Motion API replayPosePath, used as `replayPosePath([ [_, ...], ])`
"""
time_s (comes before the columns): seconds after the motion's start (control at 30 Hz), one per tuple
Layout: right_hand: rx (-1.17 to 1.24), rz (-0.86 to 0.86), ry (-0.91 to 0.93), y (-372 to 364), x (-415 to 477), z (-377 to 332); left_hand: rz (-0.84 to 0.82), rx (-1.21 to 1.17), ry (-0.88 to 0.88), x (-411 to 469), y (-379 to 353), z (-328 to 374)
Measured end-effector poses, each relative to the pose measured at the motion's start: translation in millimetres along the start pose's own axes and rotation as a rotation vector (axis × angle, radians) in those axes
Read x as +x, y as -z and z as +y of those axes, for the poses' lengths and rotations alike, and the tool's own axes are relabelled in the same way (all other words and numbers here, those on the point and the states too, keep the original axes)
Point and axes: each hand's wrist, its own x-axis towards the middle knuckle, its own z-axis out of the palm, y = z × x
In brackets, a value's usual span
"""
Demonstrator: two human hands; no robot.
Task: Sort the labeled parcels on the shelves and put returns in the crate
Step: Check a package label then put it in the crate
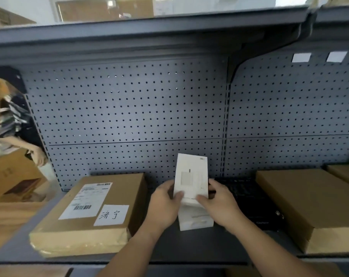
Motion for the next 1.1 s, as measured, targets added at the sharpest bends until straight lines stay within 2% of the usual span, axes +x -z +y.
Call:
replayPosePath([
  [0.23,0.357,0.083,0.116,29,-8,-30,0.097,-0.153,-0.08,-2,16,30],
  [0.37,0.495,0.073,0.109,39,-15,-40,0.109,-0.208,-0.13,-2,17,43],
  [0.6,0.545,0.092,0.109,45,-20,-46,0.094,-0.22,-0.166,-5,22,54],
  [0.9,0.576,0.008,0.126,51,-23,-52,0.085,-0.22,-0.199,-6,29,59],
  [1.1,0.595,0.011,0.143,50,-25,-60,0.111,-0.119,-0.305,-8,29,66],
])
